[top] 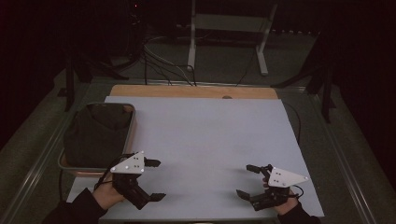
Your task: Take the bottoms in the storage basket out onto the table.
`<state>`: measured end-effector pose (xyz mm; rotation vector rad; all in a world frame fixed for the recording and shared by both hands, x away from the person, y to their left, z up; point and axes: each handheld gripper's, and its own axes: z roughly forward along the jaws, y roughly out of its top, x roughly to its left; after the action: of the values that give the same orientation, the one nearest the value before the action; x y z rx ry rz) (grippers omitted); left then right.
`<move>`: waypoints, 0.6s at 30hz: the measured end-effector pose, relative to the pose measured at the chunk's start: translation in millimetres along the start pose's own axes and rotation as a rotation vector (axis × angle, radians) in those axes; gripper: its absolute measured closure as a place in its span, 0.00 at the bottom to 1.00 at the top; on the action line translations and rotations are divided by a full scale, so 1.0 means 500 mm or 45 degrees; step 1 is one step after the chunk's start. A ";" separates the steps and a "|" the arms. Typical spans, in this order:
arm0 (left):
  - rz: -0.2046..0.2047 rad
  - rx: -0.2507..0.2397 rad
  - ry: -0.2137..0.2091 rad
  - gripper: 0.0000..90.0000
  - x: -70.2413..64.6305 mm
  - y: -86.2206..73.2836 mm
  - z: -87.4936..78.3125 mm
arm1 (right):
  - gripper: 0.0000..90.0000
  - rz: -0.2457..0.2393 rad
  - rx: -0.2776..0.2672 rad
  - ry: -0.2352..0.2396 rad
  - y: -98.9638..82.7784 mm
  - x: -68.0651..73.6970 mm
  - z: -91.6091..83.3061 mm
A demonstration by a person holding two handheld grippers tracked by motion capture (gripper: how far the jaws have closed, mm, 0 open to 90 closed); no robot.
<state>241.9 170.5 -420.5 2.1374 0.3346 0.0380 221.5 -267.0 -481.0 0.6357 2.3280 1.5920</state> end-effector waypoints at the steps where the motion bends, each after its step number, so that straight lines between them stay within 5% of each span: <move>1: 0.003 -0.003 0.005 0.00 0.003 0.006 -0.005 | 0.11 0.003 -0.005 -0.001 0.001 0.000 -0.001; 18: 0.035 0.003 0.052 0.00 0.022 0.053 -0.047 | 0.11 0.006 -0.034 -0.020 0.005 0.001 -0.009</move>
<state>254.8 178.7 -386.4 2.1459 0.3293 0.0974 219.8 -269.4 -476.8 0.6454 2.2916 1.6117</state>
